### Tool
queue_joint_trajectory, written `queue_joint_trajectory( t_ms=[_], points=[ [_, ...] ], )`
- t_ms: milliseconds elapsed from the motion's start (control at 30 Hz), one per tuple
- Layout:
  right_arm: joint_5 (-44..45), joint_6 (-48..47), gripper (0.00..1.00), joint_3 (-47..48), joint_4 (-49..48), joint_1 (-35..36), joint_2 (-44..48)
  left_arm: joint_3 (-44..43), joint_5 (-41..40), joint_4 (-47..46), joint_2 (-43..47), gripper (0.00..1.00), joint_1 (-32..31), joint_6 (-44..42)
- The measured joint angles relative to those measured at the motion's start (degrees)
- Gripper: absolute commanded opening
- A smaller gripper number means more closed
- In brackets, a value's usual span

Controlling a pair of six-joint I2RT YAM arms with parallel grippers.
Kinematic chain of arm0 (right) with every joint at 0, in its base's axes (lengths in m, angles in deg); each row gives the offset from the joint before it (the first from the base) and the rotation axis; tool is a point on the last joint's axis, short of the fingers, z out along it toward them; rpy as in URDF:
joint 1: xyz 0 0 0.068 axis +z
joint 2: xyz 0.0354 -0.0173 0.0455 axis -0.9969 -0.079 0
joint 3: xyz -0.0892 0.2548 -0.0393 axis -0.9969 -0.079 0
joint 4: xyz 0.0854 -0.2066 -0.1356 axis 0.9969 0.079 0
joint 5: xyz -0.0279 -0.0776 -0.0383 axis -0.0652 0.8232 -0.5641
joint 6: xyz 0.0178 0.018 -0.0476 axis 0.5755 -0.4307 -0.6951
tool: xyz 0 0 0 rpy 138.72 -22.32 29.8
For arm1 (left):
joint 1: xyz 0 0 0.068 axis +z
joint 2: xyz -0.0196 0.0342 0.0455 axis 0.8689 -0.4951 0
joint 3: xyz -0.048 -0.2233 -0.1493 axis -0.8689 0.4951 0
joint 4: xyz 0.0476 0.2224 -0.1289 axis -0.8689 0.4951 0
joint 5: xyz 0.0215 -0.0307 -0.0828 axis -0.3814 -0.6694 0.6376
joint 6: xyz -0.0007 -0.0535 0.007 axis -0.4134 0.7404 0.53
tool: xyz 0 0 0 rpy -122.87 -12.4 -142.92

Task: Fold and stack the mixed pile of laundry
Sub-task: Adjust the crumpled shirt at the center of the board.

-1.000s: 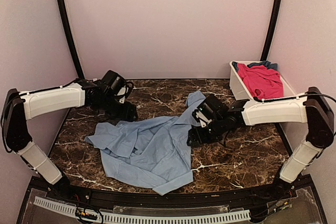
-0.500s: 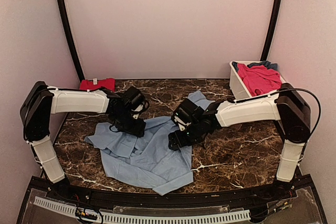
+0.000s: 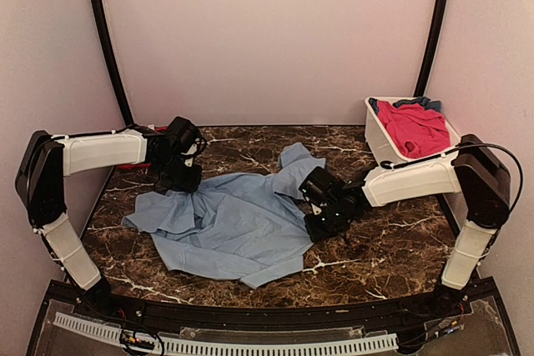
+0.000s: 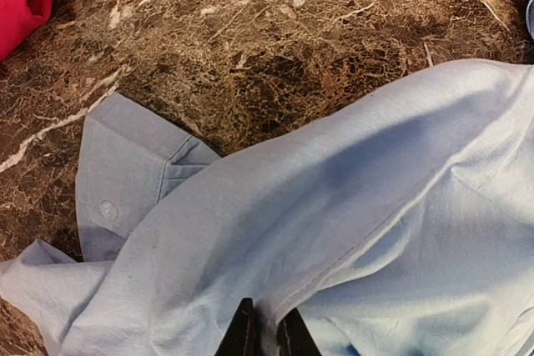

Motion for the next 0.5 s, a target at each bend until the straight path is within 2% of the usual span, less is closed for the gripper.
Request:
queue_joint_trajectory(
  t_ms=[233,500],
  points=[
    [0.09,0.98,0.0,-6.95,0.22,-4.61,9.01,-0.74,2.03,2.36,0.83,0.12,0.39,-1.7],
    [-0.2,2.12,0.0,-12.33,3.19,-9.4,21.88,-1.27,2.89,6.08,1.09,0.11,0.74,-4.57]
  ],
)
